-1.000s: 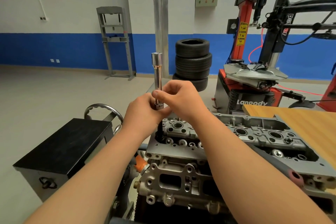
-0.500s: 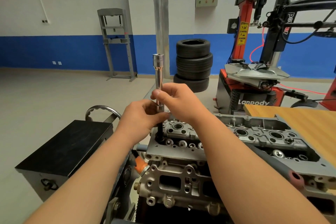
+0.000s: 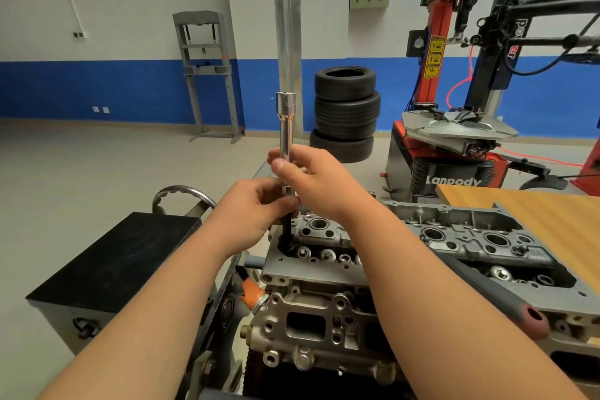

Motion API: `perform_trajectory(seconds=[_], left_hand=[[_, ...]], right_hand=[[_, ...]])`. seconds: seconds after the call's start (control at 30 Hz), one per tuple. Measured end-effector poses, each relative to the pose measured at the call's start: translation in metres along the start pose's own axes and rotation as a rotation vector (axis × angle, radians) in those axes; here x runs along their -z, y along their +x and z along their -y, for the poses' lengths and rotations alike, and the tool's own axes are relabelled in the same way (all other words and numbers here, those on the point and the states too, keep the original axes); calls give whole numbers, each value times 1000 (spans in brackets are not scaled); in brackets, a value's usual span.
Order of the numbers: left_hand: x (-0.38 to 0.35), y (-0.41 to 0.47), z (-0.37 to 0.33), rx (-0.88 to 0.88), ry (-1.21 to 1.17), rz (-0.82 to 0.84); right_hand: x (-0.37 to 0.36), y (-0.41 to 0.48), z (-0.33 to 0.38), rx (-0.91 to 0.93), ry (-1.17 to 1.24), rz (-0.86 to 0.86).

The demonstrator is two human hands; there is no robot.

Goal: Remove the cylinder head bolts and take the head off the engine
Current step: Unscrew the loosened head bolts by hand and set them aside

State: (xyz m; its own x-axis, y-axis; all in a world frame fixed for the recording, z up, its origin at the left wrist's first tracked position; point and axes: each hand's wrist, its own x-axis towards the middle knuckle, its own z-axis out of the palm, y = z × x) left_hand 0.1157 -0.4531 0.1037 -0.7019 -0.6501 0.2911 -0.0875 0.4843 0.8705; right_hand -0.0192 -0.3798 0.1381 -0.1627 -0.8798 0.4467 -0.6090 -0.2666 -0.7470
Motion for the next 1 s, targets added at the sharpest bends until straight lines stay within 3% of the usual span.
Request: perform_trajectory(seconds=[0.13, 0.2, 0.3, 0.43, 0.67, 0.73, 0.93, 1.0], left_hand=[[-16, 4, -2, -9, 171, -288], [-24, 7, -4, 30, 238, -358], [-20, 6, -4, 59, 212, -241], [-5, -3, -1, 36, -43, 17], [-20, 6, -3, 14, 222, -302], [-20, 5, -4, 55, 236, -279], [0, -6, -4, 8, 43, 41], [-3, -4, -6, -4, 96, -44]], right_hand=[[-1, 2, -2, -18, -102, -179], [0, 2, -3, 18, -100, -184], [3, -1, -1, 82, -96, -119], [3, -4, 3, 59, -74, -25], [2, 1, 0, 8, -93, -170], [6, 0, 1, 37, -81, -137], [3, -3, 4, 24, 25, 13], [0, -3, 3, -1, -78, -22]])
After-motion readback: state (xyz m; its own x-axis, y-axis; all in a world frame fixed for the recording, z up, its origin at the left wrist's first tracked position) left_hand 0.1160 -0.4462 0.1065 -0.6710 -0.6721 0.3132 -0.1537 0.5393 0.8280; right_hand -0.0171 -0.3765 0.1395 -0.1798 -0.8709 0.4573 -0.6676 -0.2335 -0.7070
